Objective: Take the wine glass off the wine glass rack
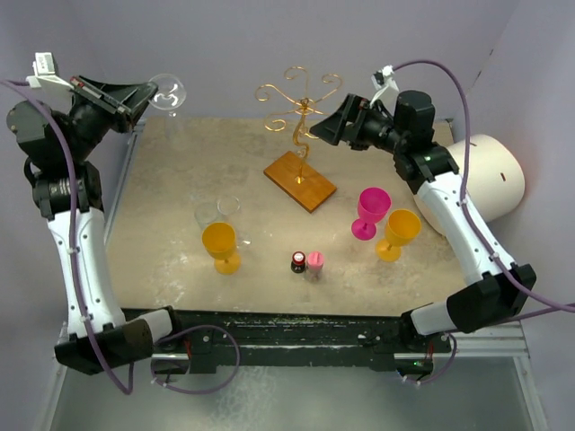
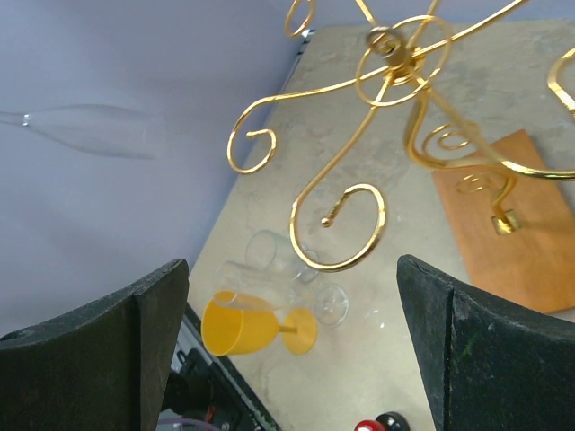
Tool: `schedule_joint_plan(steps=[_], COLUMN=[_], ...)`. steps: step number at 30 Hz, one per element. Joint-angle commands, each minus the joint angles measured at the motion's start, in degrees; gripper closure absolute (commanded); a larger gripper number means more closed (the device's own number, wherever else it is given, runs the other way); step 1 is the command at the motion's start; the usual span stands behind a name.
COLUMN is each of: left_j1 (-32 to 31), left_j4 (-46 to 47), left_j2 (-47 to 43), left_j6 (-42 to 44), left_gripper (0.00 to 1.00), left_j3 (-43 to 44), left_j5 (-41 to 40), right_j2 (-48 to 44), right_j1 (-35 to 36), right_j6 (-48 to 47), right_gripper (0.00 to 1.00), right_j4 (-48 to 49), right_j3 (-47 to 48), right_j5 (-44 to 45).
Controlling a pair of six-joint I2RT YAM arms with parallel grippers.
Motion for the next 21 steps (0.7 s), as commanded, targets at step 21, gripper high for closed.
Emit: schedule_joint_plan(steps=[21], left_j1=[-6.8], left_j4=[-6.0], left_j2=[-14.6], left_j6=[-11.0], left_gripper=[1.00], left_j3=[-0.8], left_j5=[3.1], right_j2=[-5.7], right_j1=[8.2], right_j6=[18.6], right_gripper=[0.01], right_j4=[29.8], right_j3=[-17.4], right_j5=[-14.0])
